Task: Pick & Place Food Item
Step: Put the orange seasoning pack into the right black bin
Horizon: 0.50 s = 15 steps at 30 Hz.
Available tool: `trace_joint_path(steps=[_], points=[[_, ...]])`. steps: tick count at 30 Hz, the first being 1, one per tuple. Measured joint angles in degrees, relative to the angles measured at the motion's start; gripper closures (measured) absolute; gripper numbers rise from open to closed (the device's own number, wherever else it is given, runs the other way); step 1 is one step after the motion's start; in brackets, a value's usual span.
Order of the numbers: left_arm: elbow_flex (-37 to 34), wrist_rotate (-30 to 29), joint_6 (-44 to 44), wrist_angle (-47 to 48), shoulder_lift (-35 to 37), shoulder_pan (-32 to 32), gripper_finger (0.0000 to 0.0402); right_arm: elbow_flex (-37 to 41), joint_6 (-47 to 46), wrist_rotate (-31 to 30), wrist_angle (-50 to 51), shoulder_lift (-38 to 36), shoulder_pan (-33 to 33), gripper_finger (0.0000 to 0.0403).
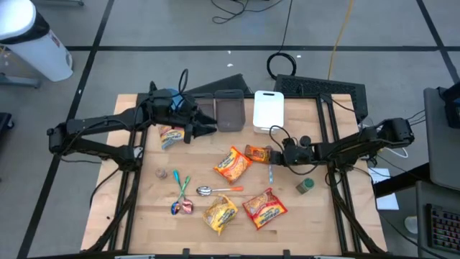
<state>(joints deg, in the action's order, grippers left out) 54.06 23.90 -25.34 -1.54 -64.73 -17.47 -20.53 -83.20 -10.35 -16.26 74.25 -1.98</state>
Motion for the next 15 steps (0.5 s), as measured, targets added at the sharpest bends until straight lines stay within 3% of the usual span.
trace_joint_path(steps=[15], points=[[0.00,0.02,-0.02,0.11,0.00,0.00,0.0170,-0.04,1.16,1.58,-9.36,0.26,0.02,0.0402]])
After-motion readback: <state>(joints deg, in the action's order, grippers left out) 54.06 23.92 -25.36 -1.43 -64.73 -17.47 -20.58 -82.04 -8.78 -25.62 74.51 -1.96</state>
